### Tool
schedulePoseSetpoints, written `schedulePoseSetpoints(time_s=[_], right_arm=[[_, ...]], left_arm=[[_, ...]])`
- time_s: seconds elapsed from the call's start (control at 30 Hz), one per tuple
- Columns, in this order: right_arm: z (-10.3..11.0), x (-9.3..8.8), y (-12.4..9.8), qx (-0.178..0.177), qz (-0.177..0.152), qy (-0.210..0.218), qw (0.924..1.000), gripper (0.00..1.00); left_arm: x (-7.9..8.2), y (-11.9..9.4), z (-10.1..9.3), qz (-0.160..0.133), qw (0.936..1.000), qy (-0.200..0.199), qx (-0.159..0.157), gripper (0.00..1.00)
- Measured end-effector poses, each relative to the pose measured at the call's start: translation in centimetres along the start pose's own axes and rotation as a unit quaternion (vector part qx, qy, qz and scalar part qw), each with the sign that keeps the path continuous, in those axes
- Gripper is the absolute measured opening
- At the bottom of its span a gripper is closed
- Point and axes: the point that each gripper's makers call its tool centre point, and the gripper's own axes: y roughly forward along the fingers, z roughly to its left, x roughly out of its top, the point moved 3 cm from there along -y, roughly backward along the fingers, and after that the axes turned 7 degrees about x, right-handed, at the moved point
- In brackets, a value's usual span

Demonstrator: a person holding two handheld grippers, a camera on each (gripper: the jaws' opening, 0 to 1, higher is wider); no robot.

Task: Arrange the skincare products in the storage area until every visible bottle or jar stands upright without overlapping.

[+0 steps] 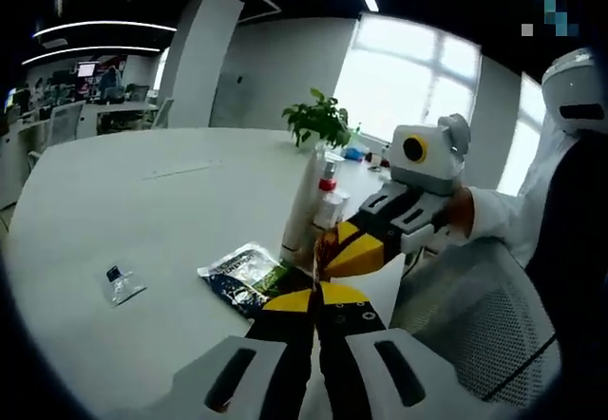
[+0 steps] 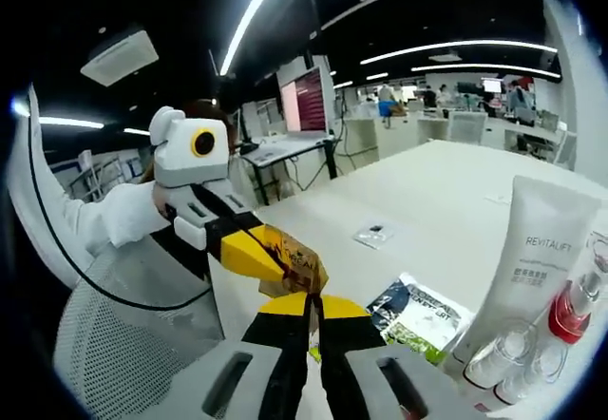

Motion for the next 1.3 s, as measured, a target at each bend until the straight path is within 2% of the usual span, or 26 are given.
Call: schedulePoseSetpoints(time_s=[0.03,0.1,0.2,0.27,0.37,0.43,0.5,0.57,0.77,0.93,1.07,1.17,1.3], right_arm=[[-0.5,-0.3,-0.1,-0.021,0.016,-0.021,0.9994,0.0],[-0.8,-0.8,-0.2,-0.036,0.034,-0.038,0.998,0.0],[-0.8,-0.7,-0.4,-0.039,0.028,-0.037,0.9982,0.0],[-0.7,-0.6,-0.4,-0.04,0.026,-0.039,0.9981,0.0],[-0.6,-0.5,-0.2,-0.036,0.027,-0.042,0.9981,0.0],[-0.5,-0.6,0.0,-0.032,0.035,-0.051,0.9976,0.0],[-0.2,-0.7,0.2,-0.03,0.04,-0.063,0.9968,0.0],[-0.1,-0.7,0.3,-0.024,0.042,-0.065,0.9967,0.0],[0.1,-0.8,0.5,-0.017,0.046,-0.069,0.9964,0.0],[-0.1,-0.9,0.5,-0.017,0.047,-0.066,0.9965,0.0],[0.0,-1.0,0.8,-0.013,0.048,-0.07,0.9963,0.0],[0.1,-1.2,1.2,-0.012,0.056,-0.081,0.9951,0.0],[0.3,-1.2,1.9,-0.007,0.06,-0.098,0.9933,0.0]], left_arm=[[0.0,0.0,0.1,0.001,1.0,0.0,0.002,0.0],[0.0,-0.1,0.7,0.002,0.9998,-0.009,0.018,0.0],[-0.4,-0.3,1.5,0.013,0.9981,-0.041,0.044,0.0],[-1.1,-0.2,2.4,0.035,0.9963,-0.054,0.056,0.0],[-2.1,0.0,4.2,0.063,0.9894,-0.11,0.071,0.0],[-2.7,0.1,4.9,0.08,0.985,-0.127,0.085,0.0],[-3.4,0.3,5.1,0.103,0.9831,-0.12,0.092,0.0],[-3.7,0.6,6.2,0.11,0.9813,-0.122,0.099,0.0],[-4.4,2.4,7.4,0.148,0.9773,-0.112,0.103,0.0],[-5.1,3.7,8.2,0.174,0.9717,-0.122,0.103,0.0],[-5.1,4.3,8.6,0.178,0.9695,-0.125,0.112,0.0],[-5.6,4.5,9.6,0.194,0.9678,-0.103,0.123,0.0],[-5.7,5.1,10.3,0.196,0.9676,-0.089,0.132,0.0]])
